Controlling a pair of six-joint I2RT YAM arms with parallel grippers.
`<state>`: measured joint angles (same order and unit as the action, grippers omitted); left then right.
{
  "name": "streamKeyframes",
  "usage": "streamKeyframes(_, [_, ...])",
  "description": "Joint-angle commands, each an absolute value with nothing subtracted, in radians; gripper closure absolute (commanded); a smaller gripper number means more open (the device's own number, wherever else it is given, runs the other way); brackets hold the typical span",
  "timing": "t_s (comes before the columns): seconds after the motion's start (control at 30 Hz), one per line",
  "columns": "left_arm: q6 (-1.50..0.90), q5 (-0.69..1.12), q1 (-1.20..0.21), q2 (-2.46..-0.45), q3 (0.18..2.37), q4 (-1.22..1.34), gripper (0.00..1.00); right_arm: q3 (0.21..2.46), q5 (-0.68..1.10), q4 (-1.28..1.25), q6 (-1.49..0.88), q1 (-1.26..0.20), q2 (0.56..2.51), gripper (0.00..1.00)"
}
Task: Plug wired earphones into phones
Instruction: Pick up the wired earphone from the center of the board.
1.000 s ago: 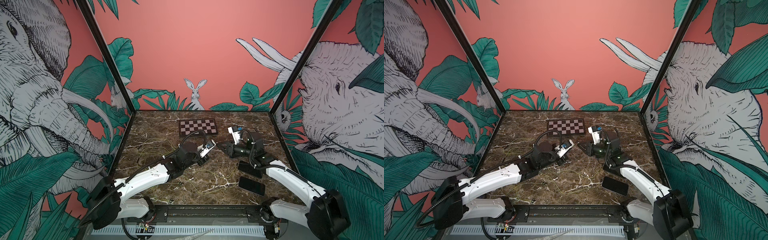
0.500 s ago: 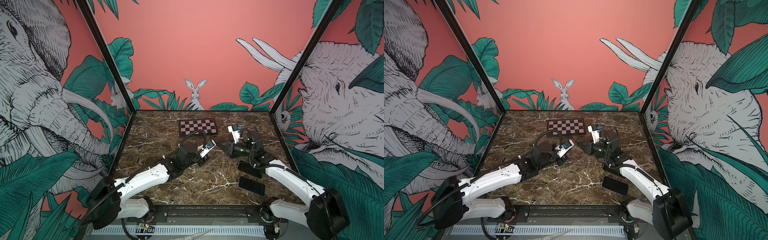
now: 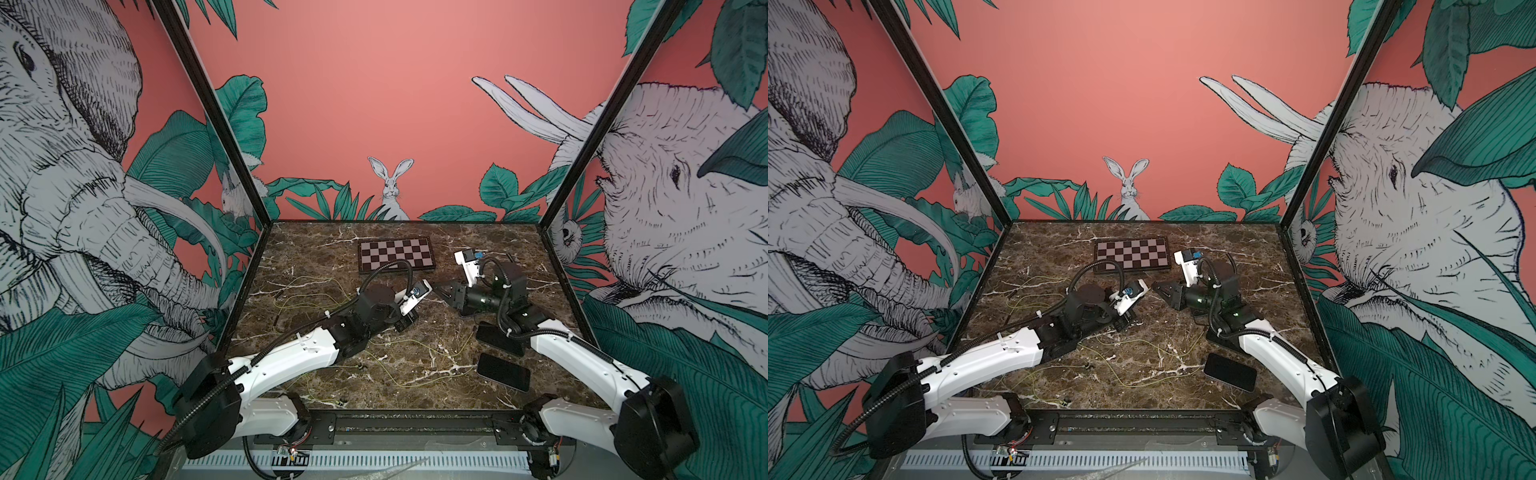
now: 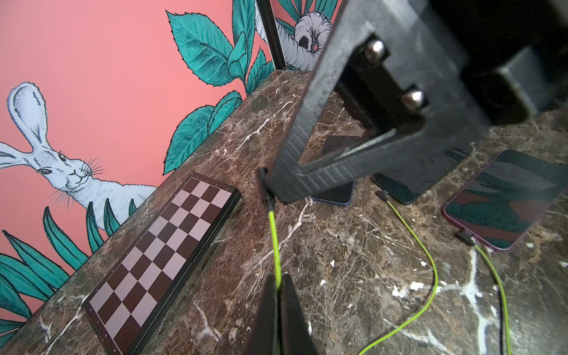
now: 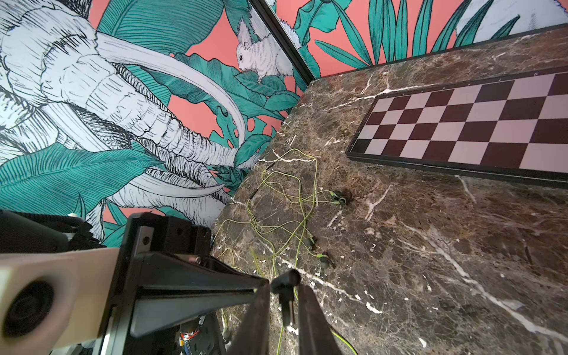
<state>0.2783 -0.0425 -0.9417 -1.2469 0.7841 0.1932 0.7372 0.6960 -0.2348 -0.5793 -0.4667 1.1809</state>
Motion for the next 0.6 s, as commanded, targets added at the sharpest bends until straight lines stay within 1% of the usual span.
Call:
streamKeyframes(0.0, [0.278,-0.044,-0.943,-1.242,0.783,0.205,1.00,0.740,0.713,-0.278,-0.575,-0.473,1.157,0.85])
streamKeyframes(0.17, [0.249,-0.061,-0.943,-1.234,0.781,0.204,1.00,0.730,0.716,-0.286,-0.557,-0.473,1.144,0.99])
streamKeyframes(0.2, [0.238,-0.059,-0.943,-1.231,0.785,0.198,1.00,0.725,0.714,-0.286,-0.546,-0.473,1.140,1.00])
streamKeyframes(0.23, [0.229,-0.055,-0.943,-1.227,0.793,0.185,0.98,0.721,0.712,-0.287,-0.529,-0.473,1.132,1.00])
streamKeyframes(0.33, [0.196,-0.035,-0.943,-1.220,0.815,0.151,0.67,0.703,0.706,-0.291,-0.459,-0.473,1.099,1.00])
streamKeyframes(0.37, [0.183,-0.013,-0.939,-1.218,0.821,0.150,0.61,0.695,0.704,-0.297,-0.430,-0.474,1.084,1.00])
streamKeyframes(0.43, [0.157,0.049,-0.929,-1.210,0.828,0.150,0.54,0.680,0.694,-0.304,-0.369,-0.476,1.053,1.00])
streamKeyframes(0.47, [0.145,0.084,-0.924,-1.208,0.832,0.154,0.52,0.671,0.689,-0.312,-0.342,-0.477,1.038,1.00])
streamKeyframes(0.57, [0.110,0.177,-0.905,-1.197,0.841,0.176,0.51,0.626,0.733,-0.386,-0.249,-0.477,0.990,1.00])
